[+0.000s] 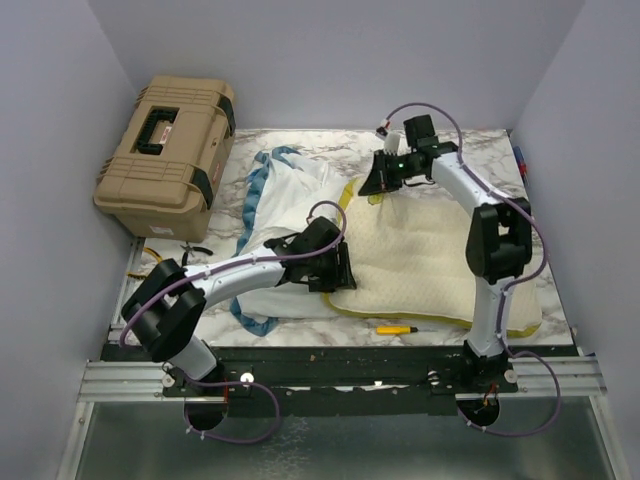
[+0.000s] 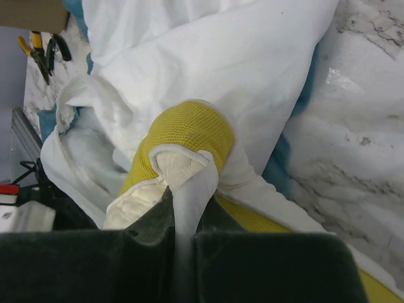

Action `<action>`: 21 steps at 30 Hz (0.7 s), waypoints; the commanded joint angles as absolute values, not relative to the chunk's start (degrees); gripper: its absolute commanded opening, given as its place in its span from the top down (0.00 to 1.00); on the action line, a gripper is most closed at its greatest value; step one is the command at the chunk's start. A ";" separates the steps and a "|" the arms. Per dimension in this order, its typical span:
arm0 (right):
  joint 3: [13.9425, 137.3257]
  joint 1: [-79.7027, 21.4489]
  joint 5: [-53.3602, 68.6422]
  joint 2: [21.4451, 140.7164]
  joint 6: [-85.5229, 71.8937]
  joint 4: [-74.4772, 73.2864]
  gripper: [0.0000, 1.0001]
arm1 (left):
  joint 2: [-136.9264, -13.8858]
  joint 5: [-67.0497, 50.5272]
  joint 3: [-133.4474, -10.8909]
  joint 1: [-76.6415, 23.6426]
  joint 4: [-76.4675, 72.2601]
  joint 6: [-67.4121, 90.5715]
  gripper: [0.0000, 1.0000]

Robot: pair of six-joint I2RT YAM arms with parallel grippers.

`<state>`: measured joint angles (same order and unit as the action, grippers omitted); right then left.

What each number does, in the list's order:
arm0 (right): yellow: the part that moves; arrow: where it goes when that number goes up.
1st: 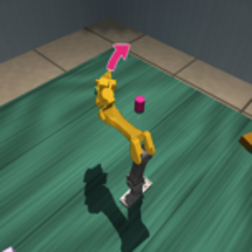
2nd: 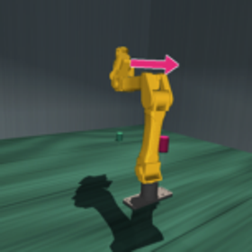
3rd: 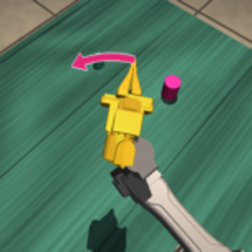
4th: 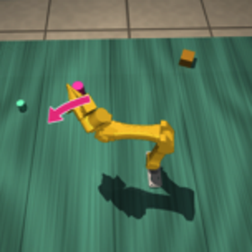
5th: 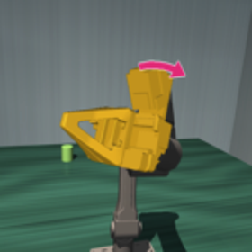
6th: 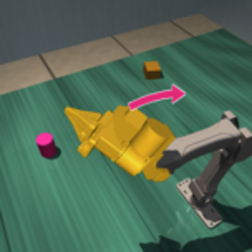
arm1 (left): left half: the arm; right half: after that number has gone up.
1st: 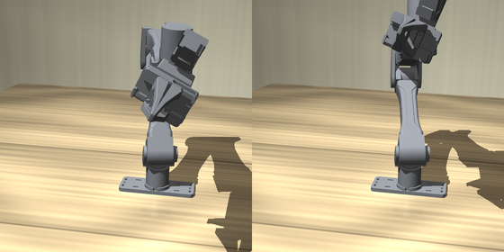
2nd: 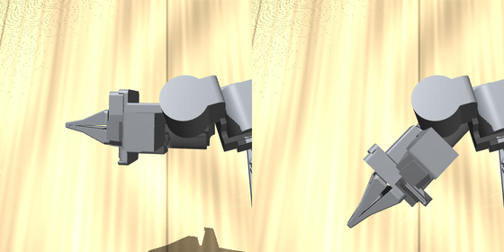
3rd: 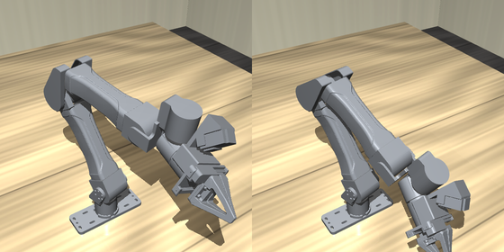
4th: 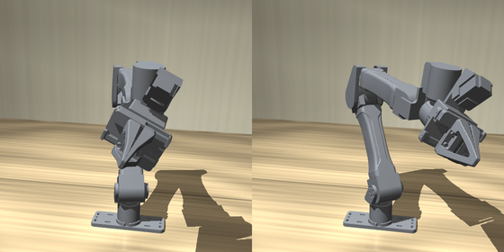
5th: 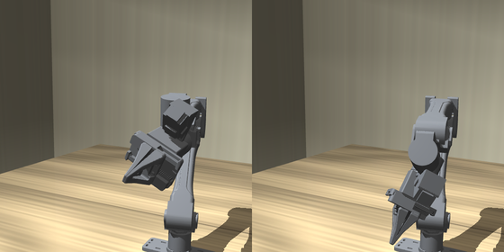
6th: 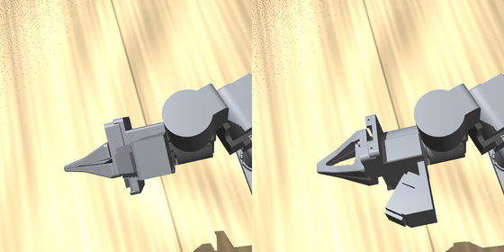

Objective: Put the pillow into the pillowcase

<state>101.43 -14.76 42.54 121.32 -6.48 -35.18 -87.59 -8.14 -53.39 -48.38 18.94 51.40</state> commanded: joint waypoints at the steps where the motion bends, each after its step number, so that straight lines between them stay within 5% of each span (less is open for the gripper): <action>1: 99.81 -14.59 35.99 105.69 -10.48 -39.81 1.00 | -90.98 -4.36 -59.42 -48.06 18.74 48.20 0.39; 14: 77.94 -14.57 0.93 71.84 -22.00 -22.79 1.00 | -82.07 2.05 -64.78 -47.75 16.61 36.96 0.24; 21: 71.85 -14.54 -8.36 65.72 -20.33 -22.38 1.00 | -82.23 1.47 -65.81 -40.99 19.35 26.46 0.15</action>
<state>73.32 -14.52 2.11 67.99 -18.79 -24.75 -81.97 -0.69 -64.03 -45.52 17.28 34.59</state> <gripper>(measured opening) 0.074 0.830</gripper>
